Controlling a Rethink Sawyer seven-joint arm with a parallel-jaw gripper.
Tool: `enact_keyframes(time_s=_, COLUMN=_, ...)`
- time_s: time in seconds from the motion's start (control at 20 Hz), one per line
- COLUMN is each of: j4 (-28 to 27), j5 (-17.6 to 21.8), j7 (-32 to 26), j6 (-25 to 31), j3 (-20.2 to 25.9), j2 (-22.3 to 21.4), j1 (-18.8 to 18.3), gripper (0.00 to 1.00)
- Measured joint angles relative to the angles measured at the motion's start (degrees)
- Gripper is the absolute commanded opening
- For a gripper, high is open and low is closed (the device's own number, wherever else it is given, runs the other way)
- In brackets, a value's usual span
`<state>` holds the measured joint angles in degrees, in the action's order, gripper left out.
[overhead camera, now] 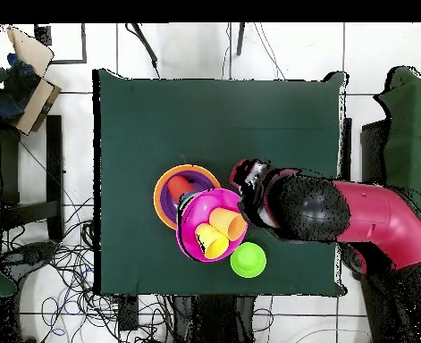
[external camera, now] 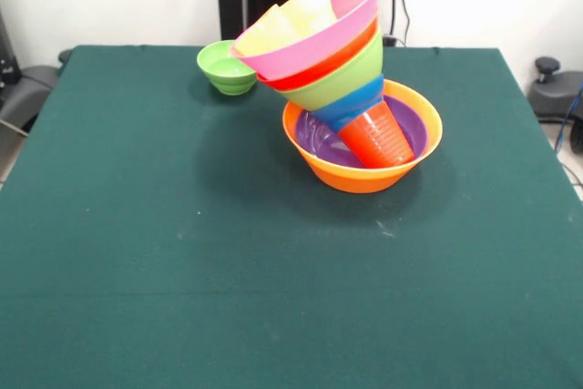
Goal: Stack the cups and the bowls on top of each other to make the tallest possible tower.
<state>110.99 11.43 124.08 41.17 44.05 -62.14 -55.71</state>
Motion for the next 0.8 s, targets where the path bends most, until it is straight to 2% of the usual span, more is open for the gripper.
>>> enact_keyframes(time_s=0.8, j4=-2.8, j5=-0.1, j7=0.0, j6=0.2, j3=-0.4, j2=1.0, j1=-0.3, gripper=1.00)
